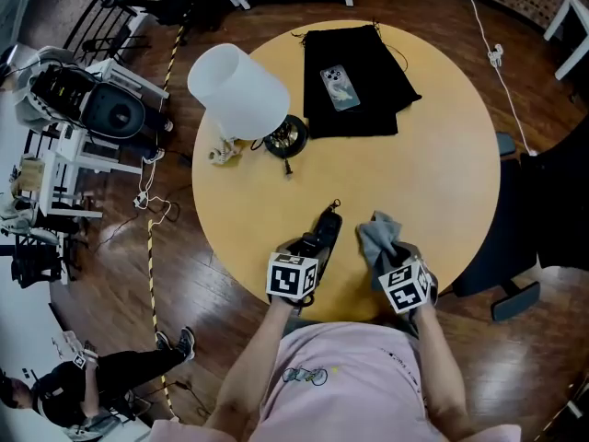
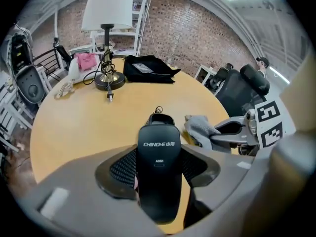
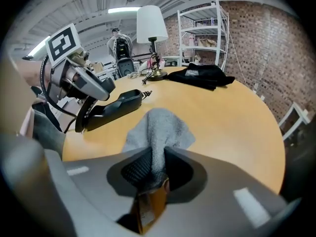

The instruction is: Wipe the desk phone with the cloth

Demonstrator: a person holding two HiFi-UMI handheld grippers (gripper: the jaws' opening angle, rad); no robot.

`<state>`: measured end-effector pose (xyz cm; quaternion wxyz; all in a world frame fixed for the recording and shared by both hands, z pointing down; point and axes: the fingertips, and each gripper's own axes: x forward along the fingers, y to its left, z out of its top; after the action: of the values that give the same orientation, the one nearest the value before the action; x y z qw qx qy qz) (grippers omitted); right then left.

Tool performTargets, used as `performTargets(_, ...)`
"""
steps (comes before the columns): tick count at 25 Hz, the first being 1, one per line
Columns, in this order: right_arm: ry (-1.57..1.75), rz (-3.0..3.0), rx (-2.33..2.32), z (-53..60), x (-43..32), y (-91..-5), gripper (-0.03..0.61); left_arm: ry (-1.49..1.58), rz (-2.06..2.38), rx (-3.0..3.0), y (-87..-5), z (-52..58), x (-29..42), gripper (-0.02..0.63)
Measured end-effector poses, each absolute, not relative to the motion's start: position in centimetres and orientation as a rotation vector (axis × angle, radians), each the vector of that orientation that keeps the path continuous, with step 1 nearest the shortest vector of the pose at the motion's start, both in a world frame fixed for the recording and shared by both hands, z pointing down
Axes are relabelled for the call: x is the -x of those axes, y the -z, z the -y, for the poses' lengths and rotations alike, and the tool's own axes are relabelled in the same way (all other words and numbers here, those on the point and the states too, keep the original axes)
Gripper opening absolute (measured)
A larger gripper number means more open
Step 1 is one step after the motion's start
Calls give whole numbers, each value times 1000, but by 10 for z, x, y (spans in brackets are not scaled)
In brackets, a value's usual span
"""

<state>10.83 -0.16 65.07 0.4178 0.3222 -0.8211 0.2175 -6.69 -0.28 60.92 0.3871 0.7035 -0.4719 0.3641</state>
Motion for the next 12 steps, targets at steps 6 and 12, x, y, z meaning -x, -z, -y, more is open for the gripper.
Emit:
performTargets(6,-553,2011,-839,-5,-107,-650,77,-1134,1179,-1825,-582,28,55,253)
performTargets(12,-582,1995,-868,-5,-107,-654,77,-1226,985,-1648,-620,34,33,255)
